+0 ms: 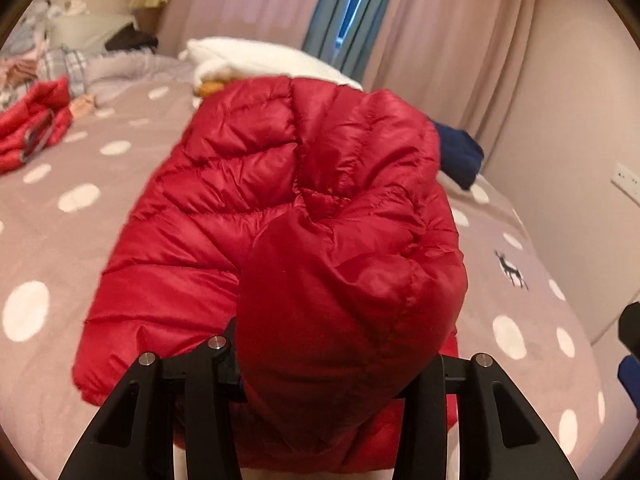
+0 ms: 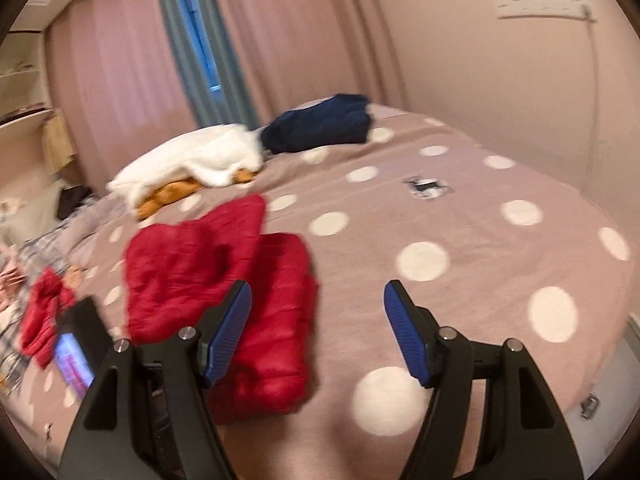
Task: Fold large clothes
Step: 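Open the left tool and lift it off the red jacket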
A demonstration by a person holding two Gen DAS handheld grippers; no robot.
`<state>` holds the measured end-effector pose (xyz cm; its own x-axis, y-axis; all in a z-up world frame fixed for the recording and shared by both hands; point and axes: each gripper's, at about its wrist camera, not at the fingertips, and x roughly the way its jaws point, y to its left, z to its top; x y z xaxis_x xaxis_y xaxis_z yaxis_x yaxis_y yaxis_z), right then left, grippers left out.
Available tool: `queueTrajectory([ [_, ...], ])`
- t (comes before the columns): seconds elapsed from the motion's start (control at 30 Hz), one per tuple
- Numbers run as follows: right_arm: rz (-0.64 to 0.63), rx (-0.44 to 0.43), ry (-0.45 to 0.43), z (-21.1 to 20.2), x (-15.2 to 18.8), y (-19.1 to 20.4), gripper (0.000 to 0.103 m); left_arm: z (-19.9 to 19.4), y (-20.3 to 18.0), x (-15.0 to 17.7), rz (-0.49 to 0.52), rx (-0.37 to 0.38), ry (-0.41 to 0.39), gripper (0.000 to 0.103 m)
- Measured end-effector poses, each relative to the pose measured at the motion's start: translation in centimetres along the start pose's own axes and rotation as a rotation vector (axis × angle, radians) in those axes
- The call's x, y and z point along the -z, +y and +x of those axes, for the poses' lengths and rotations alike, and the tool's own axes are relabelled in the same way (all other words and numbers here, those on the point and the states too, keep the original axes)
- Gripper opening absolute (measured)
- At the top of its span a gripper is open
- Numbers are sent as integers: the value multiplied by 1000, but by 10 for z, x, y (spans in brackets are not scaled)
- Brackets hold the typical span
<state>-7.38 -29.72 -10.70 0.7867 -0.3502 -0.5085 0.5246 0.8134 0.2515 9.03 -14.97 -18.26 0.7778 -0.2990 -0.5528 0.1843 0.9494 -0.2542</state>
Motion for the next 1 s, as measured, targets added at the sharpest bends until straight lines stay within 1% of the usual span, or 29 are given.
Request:
queueTrajectory([
  [0.1,40,77,-13,-1,-1,-11,69,-7,-2,3,-7,-28,-27,44],
  [0.23,97,101,-16,-2,-3,-26,69,-10,-7,1,2,-36,-23,44],
  [0.4,122,135,-22,1,-4,-38,69,-16,-2,0,-20,-33,-32,46],
  [0.5,127,155,-42,2,-7,-39,69,-15,-6,5,-13,-36,-22,46],
  [0.63,127,176,-76,1,-11,-37,69,-17,-8,4,-23,-45,-21,47],
  [0.73,130,197,-85,1,-12,-35,69,-20,-9,2,-28,-53,-8,48],
  [0.83,136,195,-90,0,-14,-34,69,-27,-9,-2,-31,-58,14,54],
  [0.87,137,197,-91,0,-15,-34,69,-31,-10,-3,-31,-54,25,60],
  [0.9,138,199,-93,-1,-16,-35,69,-37,-9,-5,-35,-39,30,64],
  [1.0,152,196,-99,-5,-19,-37,70,-61,-8,-9,-42,-27,-8,65],
])
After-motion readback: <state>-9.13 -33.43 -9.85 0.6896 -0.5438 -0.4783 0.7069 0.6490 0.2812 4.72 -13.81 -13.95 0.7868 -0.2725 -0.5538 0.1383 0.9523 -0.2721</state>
